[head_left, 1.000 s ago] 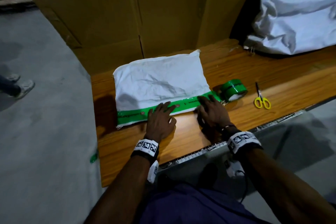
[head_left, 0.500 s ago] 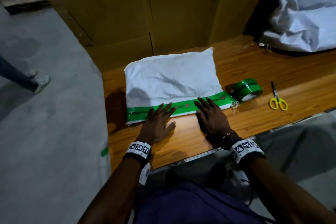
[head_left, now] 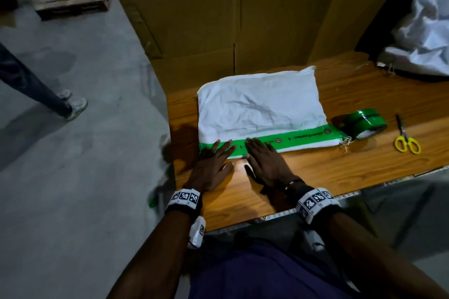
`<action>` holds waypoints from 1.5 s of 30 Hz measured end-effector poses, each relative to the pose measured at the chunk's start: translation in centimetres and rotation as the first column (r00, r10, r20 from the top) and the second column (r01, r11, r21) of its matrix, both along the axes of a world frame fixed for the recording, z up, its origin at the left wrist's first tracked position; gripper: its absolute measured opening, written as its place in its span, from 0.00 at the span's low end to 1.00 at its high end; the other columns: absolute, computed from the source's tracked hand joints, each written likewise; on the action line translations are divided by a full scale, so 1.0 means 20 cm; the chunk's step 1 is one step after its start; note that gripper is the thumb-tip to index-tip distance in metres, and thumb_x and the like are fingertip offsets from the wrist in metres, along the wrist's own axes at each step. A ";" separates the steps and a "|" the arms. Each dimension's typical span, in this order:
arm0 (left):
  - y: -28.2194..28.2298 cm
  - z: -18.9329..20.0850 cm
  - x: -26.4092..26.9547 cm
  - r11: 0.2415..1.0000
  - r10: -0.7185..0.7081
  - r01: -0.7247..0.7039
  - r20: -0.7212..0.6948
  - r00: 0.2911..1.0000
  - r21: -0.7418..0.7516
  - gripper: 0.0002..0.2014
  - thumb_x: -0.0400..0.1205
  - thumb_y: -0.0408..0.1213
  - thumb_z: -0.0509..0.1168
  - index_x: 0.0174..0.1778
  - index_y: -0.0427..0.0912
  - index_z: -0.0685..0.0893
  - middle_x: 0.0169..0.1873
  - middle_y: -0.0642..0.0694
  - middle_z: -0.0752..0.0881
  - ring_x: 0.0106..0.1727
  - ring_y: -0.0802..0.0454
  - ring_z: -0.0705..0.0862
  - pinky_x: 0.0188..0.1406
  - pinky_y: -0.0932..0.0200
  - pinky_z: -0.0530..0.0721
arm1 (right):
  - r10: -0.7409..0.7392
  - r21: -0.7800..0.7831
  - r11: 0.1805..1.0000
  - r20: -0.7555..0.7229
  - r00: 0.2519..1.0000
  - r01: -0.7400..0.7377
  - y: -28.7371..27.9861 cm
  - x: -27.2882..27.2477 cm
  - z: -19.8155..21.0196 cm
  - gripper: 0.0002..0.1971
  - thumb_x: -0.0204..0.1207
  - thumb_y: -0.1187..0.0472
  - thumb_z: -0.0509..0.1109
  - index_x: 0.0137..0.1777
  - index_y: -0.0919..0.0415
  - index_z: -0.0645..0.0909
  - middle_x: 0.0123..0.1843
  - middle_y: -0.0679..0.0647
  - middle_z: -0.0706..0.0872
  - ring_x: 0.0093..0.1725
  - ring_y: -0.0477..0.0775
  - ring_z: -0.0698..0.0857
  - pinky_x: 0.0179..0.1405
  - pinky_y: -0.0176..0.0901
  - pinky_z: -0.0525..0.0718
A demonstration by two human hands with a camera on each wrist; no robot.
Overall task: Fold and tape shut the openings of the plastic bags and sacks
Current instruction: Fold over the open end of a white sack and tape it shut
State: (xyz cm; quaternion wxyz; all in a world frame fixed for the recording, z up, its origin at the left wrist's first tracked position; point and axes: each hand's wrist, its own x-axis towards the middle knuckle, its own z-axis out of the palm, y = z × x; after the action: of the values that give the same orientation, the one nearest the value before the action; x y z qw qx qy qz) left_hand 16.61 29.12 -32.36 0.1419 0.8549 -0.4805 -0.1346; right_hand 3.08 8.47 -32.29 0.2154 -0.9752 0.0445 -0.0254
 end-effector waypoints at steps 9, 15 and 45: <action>0.01 -0.05 0.02 0.997 -0.012 0.012 -0.008 1.000 -0.080 0.31 0.89 0.56 0.54 0.91 0.62 0.61 0.91 0.62 0.55 0.93 0.54 0.47 0.89 0.49 0.44 | -0.046 -0.128 0.991 -0.056 0.997 0.039 -0.26 -0.21 0.02 0.32 0.91 0.43 0.44 0.92 0.54 0.63 0.92 0.50 0.64 0.91 0.51 0.61 0.88 0.57 0.60; -0.16 0.02 -0.14 0.983 0.097 -0.088 0.046 0.994 -0.163 0.32 0.85 0.54 0.56 0.86 0.47 0.73 0.91 0.51 0.62 0.91 0.45 0.58 0.89 0.39 0.58 | -0.130 -0.077 0.989 -0.074 0.989 0.125 -0.17 -0.18 0.03 0.36 0.89 0.41 0.42 0.92 0.57 0.62 0.92 0.53 0.63 0.92 0.55 0.59 0.90 0.64 0.56; -0.81 0.04 -0.49 0.997 0.035 -0.033 -0.039 0.999 0.065 0.35 0.92 0.54 0.54 0.94 0.47 0.53 0.93 0.50 0.46 0.93 0.48 0.44 0.91 0.41 0.44 | -0.243 -0.040 0.970 -0.067 0.968 0.241 -0.71 -0.45 0.06 0.36 0.87 0.37 0.50 0.87 0.58 0.72 0.87 0.55 0.73 0.88 0.58 0.69 0.81 0.57 0.75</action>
State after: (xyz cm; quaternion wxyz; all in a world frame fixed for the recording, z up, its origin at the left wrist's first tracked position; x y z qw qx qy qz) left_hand 6.88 12.92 -31.54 0.1263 0.8642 -0.4583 -0.1647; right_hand -5.96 -5.73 -31.05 0.1935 -0.9661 0.1702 -0.0175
